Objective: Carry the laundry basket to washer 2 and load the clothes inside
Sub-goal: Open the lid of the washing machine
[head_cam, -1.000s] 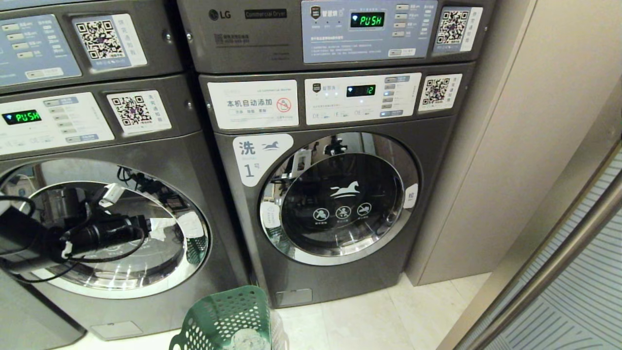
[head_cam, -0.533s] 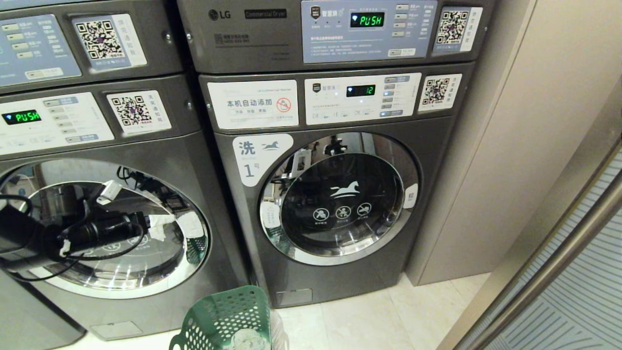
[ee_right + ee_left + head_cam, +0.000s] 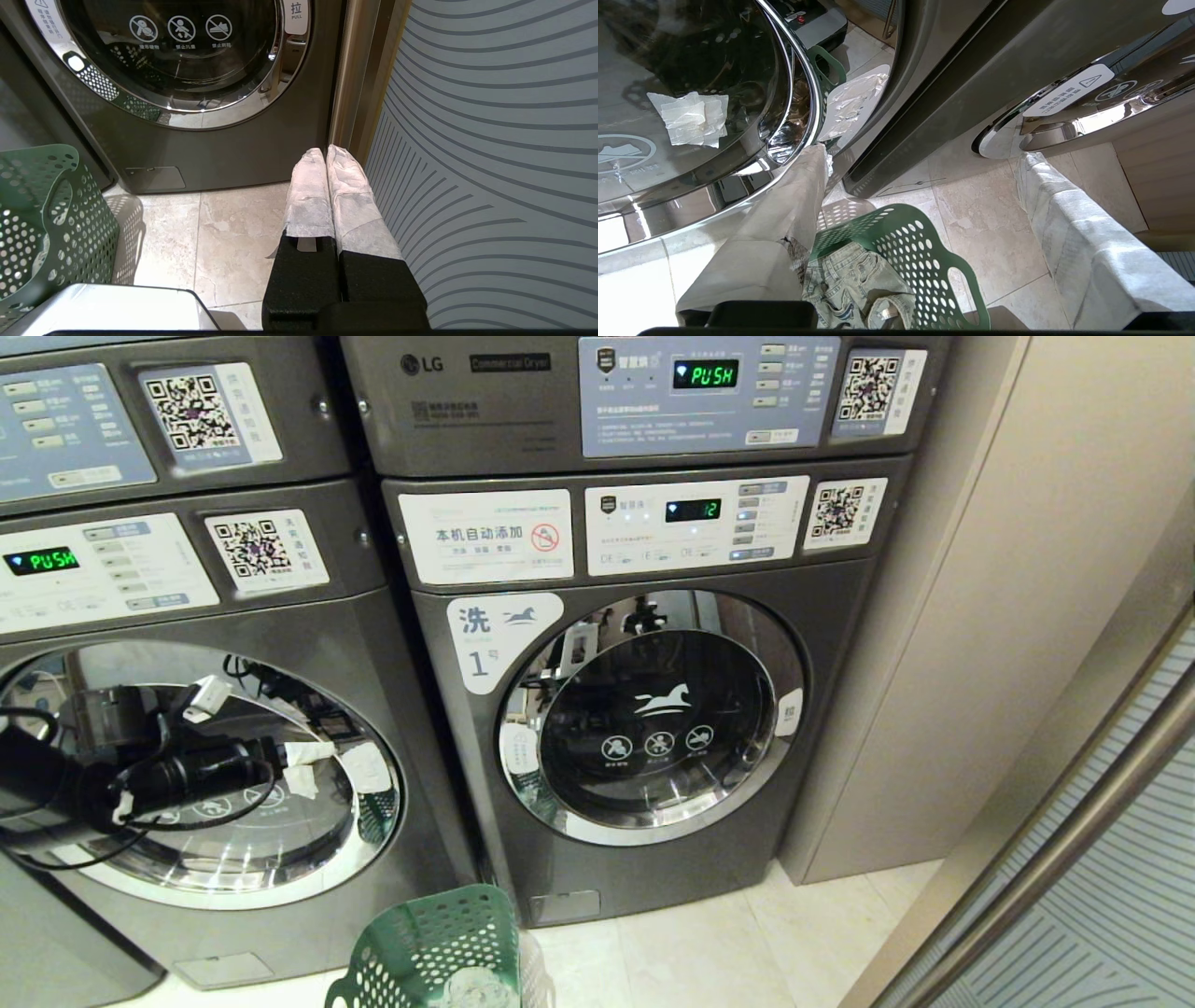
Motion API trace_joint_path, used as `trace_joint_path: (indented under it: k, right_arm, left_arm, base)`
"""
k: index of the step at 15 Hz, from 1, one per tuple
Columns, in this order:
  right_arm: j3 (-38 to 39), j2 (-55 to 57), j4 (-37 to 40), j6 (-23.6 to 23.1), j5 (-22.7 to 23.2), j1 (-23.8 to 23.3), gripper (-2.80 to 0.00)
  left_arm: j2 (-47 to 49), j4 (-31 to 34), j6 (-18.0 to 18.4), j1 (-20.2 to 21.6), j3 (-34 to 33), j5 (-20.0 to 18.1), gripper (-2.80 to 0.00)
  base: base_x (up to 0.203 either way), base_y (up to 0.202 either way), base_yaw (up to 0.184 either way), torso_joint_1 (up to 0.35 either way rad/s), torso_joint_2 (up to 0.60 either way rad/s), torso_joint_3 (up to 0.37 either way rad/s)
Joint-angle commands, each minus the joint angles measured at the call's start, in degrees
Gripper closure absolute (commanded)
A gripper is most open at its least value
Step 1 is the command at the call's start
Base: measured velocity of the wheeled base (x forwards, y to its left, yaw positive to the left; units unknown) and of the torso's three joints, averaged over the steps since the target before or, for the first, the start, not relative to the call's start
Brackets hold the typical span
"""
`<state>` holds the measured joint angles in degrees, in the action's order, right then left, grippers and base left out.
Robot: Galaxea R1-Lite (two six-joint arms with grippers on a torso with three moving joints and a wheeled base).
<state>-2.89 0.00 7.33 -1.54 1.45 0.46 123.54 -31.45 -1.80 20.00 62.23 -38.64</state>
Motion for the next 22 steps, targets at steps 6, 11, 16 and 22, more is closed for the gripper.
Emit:
trace_joint_path:
  k: [6,11,16,22]
  right_arm:
    - [-0.01,0.08,0.05,-0.05,0.04,0.05,0.0]
    - [-0.01,0.0,0.05,0.04,-0.04,-0.02,0.0]
    - [-0.01,0.0,0.05,0.04,-0.04,0.05,0.0]
    - [-0.01,0.0,0.05,0.04,-0.04,-0.02,0.0]
  left_arm:
    - [-1.02,-0.19,-0.49,0.21,-1.06,-0.2,-2.8]
    - [-1.11,-0.25,-0.56,0.21,-1.06,-0.2,-2.8]
    - [-0.76,-1.95,-0.58,0.3,-1.06,-0.29,-2.8]
    - [0.11,-9.59,-4.74,0.3,-0.97,-0.18,-2.8]
  base:
    - [0.0,0.0,0.0,0.0,0.0,0.0]
    - [0.0,0.0,0.0,0.0,0.0,0.0]
    - [0.0,0.0,0.0,-0.127,0.26,0.13]
    - [0.0,0.0,0.0,-0.225,0.43,0.2]
